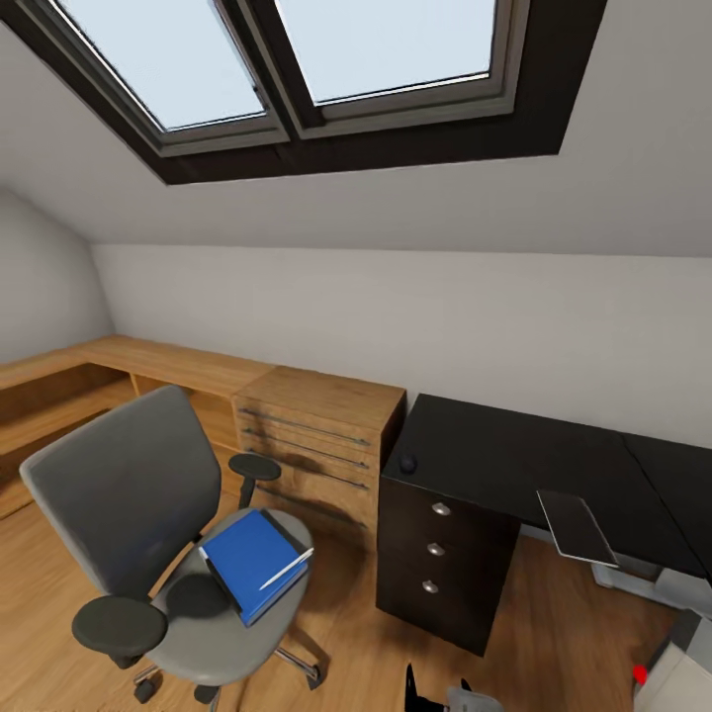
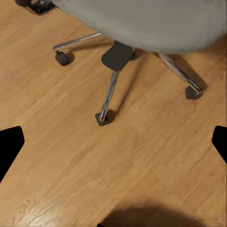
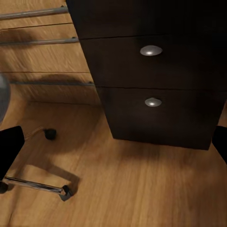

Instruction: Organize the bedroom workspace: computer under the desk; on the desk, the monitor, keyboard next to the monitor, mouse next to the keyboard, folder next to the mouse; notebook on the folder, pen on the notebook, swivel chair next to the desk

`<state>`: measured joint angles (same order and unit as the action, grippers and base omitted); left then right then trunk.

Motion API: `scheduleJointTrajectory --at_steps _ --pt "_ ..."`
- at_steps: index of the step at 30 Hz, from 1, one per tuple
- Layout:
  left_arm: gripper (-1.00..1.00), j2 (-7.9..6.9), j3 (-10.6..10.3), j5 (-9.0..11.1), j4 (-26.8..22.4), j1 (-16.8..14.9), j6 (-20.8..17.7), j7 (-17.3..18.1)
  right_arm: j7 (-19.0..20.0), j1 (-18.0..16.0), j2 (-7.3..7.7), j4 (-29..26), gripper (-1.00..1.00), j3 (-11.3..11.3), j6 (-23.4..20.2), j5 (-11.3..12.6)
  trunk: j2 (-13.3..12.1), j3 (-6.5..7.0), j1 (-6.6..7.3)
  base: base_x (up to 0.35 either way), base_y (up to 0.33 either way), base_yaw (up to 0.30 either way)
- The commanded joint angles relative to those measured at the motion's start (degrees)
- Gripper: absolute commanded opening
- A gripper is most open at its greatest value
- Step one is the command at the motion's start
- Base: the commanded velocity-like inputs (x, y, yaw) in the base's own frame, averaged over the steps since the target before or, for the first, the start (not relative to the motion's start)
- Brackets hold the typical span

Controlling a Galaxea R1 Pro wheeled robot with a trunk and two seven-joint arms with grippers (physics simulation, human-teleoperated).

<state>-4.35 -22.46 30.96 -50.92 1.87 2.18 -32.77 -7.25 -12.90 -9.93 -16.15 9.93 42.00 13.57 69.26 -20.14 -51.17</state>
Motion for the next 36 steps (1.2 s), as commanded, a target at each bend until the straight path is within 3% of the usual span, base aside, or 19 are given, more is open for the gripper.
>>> scheduleJointTrajectory --at_steps 1,7,9,11,14,18,19,22,24,25,26,36 --pt "1.00 -0.10 -1.10 0.58 -0.81 -0.03 0.30 -0.38 -0.48 -0.03 0.06 -0.06 1.00 0.51 0.29 0.24 0.04 -0.05 0.00 0.000 0.000 0.007" --pt "1.00 -0.50 -2.33 0.52 -16.01 -0.03 -1.37 -0.35 -0.42 -0.08 0.04 -3.84 1.00 0.63 3.24 0.16 0.04 -0.05 0.00 0.000 0.000 0.002" --pt "1.00 -0.53 -2.18 0.51 -21.65 -0.03 -6.49 -0.39 -0.68 -0.09 0.07 -9.45 1.00 0.62 3.02 0.13 0.04 -0.05 0.00 0.000 0.000 0.000" --pt "1.00 -0.48 -2.06 0.51 -27.43 -0.03 -11.91 -0.43 -0.83 -0.14 0.19 -15.07 1.00 0.56 0.18 0.13 0.04 -0.05 0.00 0.000 0.000 0.000" --pt "1.00 -0.37 -1.76 0.51 -35.64 -0.03 -17.90 -0.51 -1.48 -1.12 1.10 -24.65 1.00 0.35 -12.31 0.14 0.04 -0.05 0.00 0.000 0.000 0.000" --pt "1.00 0.68 -1.08 0.62 -39.16 -0.06 -22.26 -0.53 -6.28 -4.09 3.47 -39.62 1.00 0.19 -36.68 0.16 0.04 -0.05 0.00 0.000 0.000 0.000" --pt "1.00 1.00 -0.11 0.82 -39.55 -0.09 -23.29 -0.54 -8.66 -5.00 4.39 -43.50 1.00 0.08 -45.47 0.27 0.04 -0.05 0.00 0.000 0.000 0.000" --pt "1.00 1.27 1.81 1.03 -39.96 -0.11 -24.75 -0.54 -10.74 -5.81 5.51 -43.97 1.00 0.00 -54.42 0.33 0.04 -0.05 0.00 0.000 0.000 0.000" --pt "1.00 1.11 2.36 0.98 -40.01 -0.11 -25.13 -0.54 -11.21 -6.02 5.86 -42.42 1.00 -0.02 -55.76 0.09 0.04 -0.05 0.00 0.000 0.000 0.000" --pt "1.00 0.13 4.16 0.92 -40.04 -0.11 -25.33 -0.54 -11.39 -6.14 7.48 -42.04 1.00 -0.02 -56.31 0.13 0.04 -0.05 0.00 0.132 0.000 0.000" --pt "1.00 -0.22 5.00 0.86 -40.04 -0.11 -25.31 -0.54 -11.50 -6.16 8.18 -42.74 1.00 -0.02 -56.32 0.18 0.04 -0.05 0.00 0.260 0.000 0.000" --pt "1.00 -0.39 5.41 0.76 -39.65 -0.11 -25.35 -0.54 -11.74 -6.15 8.52 -43.35 1.00 0.21 -55.46 -0.05 0.04 -0.05 0.00 0.294 -0.137 0.117"
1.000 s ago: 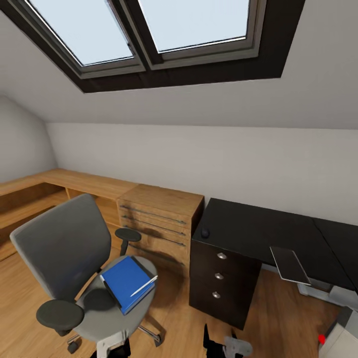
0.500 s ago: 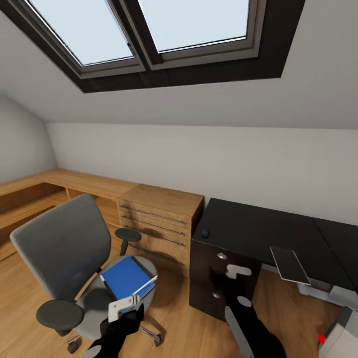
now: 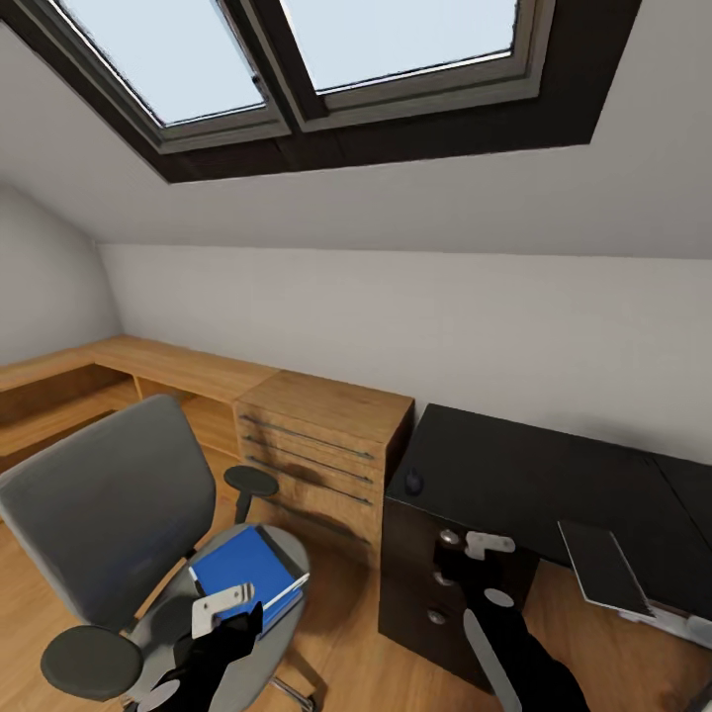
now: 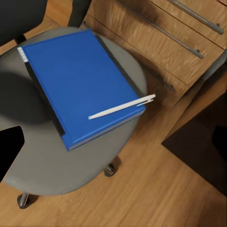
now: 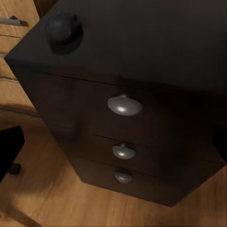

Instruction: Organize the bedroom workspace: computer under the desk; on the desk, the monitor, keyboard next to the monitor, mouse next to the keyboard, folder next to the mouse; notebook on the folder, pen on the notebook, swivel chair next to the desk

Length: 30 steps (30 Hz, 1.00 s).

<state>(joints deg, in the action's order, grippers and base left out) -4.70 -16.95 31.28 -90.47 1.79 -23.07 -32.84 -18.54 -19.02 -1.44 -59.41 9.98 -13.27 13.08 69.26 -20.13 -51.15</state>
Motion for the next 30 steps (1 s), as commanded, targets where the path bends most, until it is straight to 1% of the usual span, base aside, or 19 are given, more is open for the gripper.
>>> scheduleJointTrajectory --at_steps 1,5,11,24,30 --pt "1.00 -0.04 -0.10 0.44 -0.10 -0.03 -0.11 -0.48 -0.43 -0.02 0.04 -0.09 1.00 0.17 0.18 0.43 0.04 -0.06 -0.03 0.264 -0.215 0.264" --pt "1.00 -0.03 -0.03 0.59 -0.02 -0.03 -0.11 -0.47 -0.44 0.03 0.04 -0.09 1.00 0.21 3.18 0.34 0.04 -0.06 -0.03 0.226 -0.204 0.272" --pt "1.00 0.24 -0.22 0.66 0.09 -0.03 -0.07 -0.47 -0.41 0.04 0.07 -0.09 1.00 0.21 3.99 0.28 0.04 -0.06 -0.03 0.061 -0.049 0.254" --pt "1.00 0.31 -0.45 0.54 0.11 -0.03 -0.05 -0.47 -0.25 0.04 0.13 0.12 1.00 0.21 4.04 0.21 0.04 -0.06 -0.03 0.302 0.000 0.010" --pt "1.00 0.31 -0.46 0.55 0.11 -0.02 -0.07 -0.47 -0.17 0.04 0.13 0.23 1.00 0.26 4.04 0.12 0.04 -0.06 -0.03 0.090 0.000 0.000"
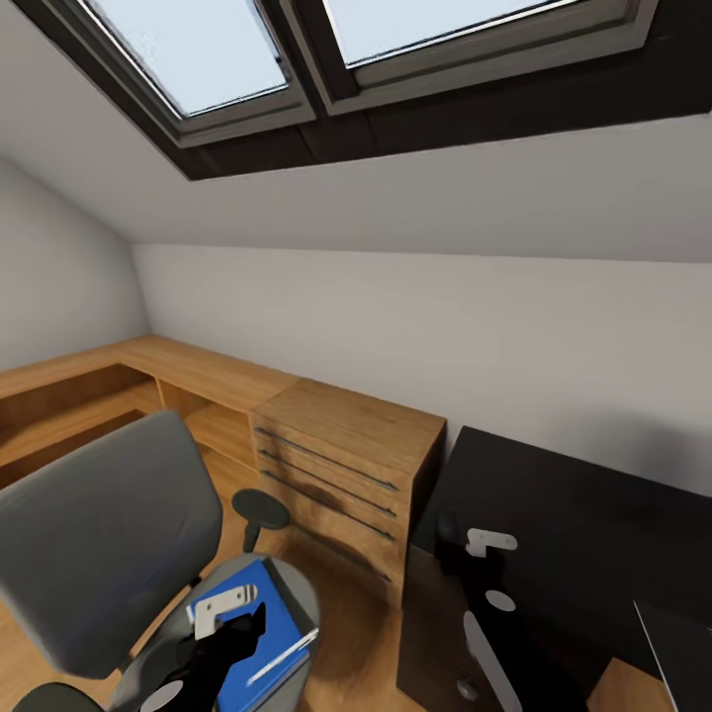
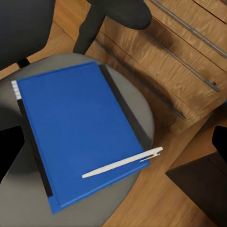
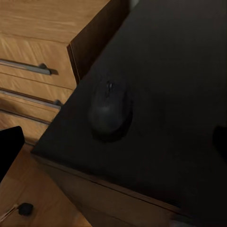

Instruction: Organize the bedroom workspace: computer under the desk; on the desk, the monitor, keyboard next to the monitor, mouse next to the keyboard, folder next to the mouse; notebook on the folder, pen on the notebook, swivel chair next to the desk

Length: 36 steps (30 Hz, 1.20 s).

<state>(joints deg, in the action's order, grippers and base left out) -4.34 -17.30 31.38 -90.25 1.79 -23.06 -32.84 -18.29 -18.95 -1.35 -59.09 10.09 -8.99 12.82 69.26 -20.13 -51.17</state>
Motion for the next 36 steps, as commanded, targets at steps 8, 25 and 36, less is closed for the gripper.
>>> scheduleJointTrajectory --at_steps 8,25,36 --pt "1.00 -0.05 -0.18 0.36 -0.10 -0.03 -0.06 -0.47 -0.31 -0.03 0.03 0.25 1.00 0.37 -0.14 0.28 0.04 -0.06 -0.01 0.161 0.000 0.000" --pt "1.00 -0.05 -0.63 0.51 -0.10 -0.03 -0.12 -0.47 -0.09 -0.22 -0.05 10.50 1.00 0.29 9.73 -4.54 0.04 -0.06 -0.01 0.075 0.000 0.000" --pt "1.00 -0.05 -0.96 0.52 -0.10 0.02 -0.14 -0.47 -0.11 -12.62 -0.22 21.20 1.00 0.20 12.30 -4.95 0.04 -0.06 -0.01 0.000 0.000 0.000"
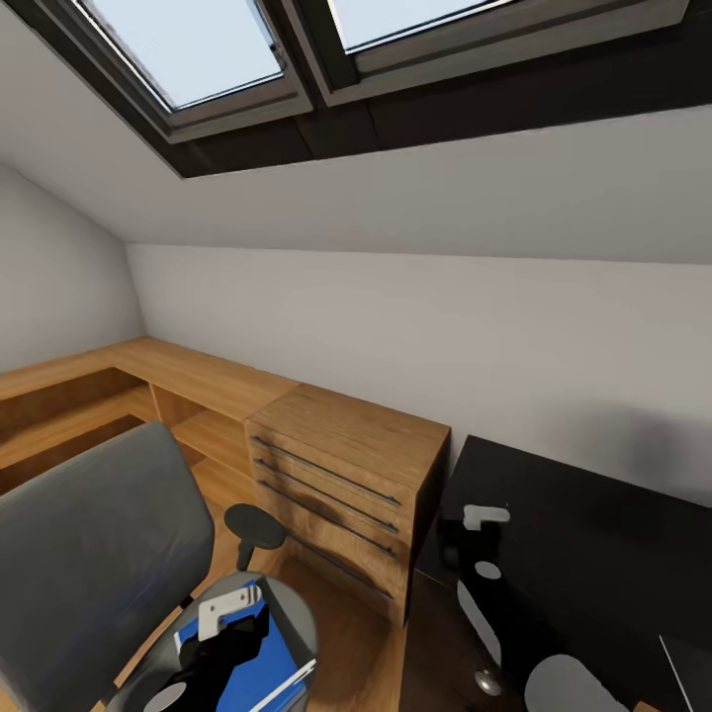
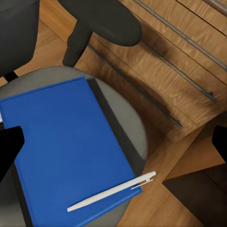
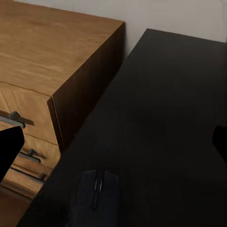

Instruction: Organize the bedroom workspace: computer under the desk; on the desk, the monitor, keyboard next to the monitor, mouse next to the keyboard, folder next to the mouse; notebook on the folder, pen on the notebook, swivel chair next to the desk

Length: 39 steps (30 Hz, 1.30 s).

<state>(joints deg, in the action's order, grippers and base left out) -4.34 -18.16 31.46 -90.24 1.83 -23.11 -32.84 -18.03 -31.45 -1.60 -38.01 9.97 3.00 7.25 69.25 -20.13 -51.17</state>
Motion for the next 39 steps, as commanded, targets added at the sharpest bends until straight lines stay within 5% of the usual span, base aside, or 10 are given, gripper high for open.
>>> scheduleJointTrajectory --at_steps 1,8,23,32,39 --pt "1.00 -0.05 -0.12 0.44 -0.11 -0.04 -0.07 -0.47 -0.36 -2.00 0.03 2.44 1.00 0.31 0.26 0.69 0.04 -0.06 -0.01 0.000 0.000 0.000" --pt "1.00 -0.03 -0.30 0.44 -0.11 -0.05 -0.04 -0.47 1.74 -9.34 0.00 13.36 1.00 0.29 0.04 1.05 0.04 -0.06 -0.01 0.000 0.000 0.000" --pt "1.00 -0.05 -1.35 0.44 -0.11 0.01 -0.01 -0.47 2.97 -10.30 -1.58 18.50 1.00 0.42 -9.00 1.01 0.04 -0.06 -0.01 0.000 0.000 0.000" --pt "1.00 0.00 -1.35 0.69 -0.26 0.01 -0.01 -0.47 2.90 -10.30 -1.59 18.73 1.00 0.44 -9.41 0.99 0.04 -0.06 -0.01 0.000 0.000 0.000" --pt "1.00 0.12 -1.35 0.79 -0.62 0.01 0.17 -0.55 2.99 -10.30 -1.42 18.87 1.00 0.16 -9.41 0.92 2.85 -1.32 -1.54 0.000 0.000 0.000"
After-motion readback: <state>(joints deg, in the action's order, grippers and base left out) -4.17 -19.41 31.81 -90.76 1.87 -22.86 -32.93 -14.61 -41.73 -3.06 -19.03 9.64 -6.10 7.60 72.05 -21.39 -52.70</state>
